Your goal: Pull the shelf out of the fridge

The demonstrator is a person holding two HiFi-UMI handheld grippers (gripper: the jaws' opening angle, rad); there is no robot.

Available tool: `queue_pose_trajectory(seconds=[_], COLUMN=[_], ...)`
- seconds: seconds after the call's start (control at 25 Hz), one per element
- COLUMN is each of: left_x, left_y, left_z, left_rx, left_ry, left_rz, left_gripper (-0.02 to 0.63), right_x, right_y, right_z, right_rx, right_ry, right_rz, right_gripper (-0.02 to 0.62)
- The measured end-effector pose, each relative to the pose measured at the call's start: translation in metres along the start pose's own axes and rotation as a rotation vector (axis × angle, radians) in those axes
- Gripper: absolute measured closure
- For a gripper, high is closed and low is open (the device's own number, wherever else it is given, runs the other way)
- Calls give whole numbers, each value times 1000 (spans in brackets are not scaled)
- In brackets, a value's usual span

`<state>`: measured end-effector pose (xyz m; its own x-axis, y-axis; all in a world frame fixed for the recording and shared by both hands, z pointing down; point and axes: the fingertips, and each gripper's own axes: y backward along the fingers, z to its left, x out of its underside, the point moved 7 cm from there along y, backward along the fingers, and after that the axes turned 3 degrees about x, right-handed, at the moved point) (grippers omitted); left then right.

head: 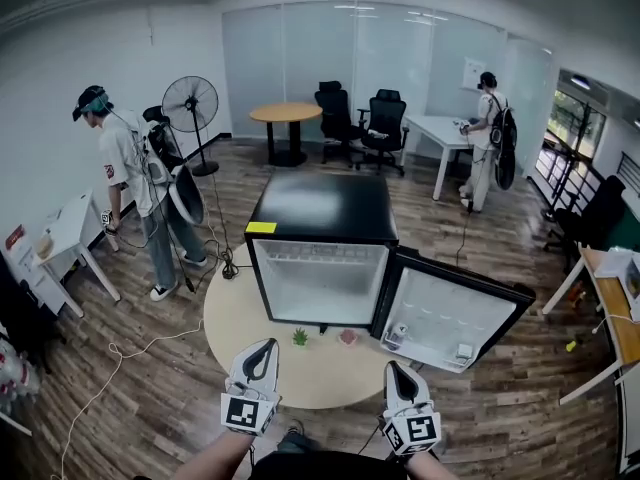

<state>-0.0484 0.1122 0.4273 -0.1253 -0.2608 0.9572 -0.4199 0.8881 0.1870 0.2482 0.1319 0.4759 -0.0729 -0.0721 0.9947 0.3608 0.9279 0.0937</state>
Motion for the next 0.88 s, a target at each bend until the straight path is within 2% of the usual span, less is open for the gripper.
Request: queue_pose_trajectory(seconds=[0.16,0.32,0.48,0.52,0.56,0.6,0.72,0.88], left_x=[15,38,60,66,72,75,91,112], left_y=[-36,-71,-101,-108,-114,-121,-138,-158], left_z=[24,43,61,65,68,72,84,100], left_rx=[23,79,120,134,150,166,206,247], left_ry=[25,46,74,83,95,110,148,171], left_rz=[0,-14,-2,2,8,18,36,53], left_gripper=[608,609,609,609,607,609,609,607], right_x=[5,10,13,14,14,15,20,32], right_y=[-35,-69,-106,-117,-128,-139,-172,-211], right_z=[-1,-2,-6,-7,-8,-8,-4,2], right_rx=[19,38,2,-4,-3,3,16,21], right_ry=[9,15,-77,-105,-125,-137,-138,-153], right_rz=[24,54,49,46,45,49,82,121], right_gripper=[588,588,584,438,231,151,114,114])
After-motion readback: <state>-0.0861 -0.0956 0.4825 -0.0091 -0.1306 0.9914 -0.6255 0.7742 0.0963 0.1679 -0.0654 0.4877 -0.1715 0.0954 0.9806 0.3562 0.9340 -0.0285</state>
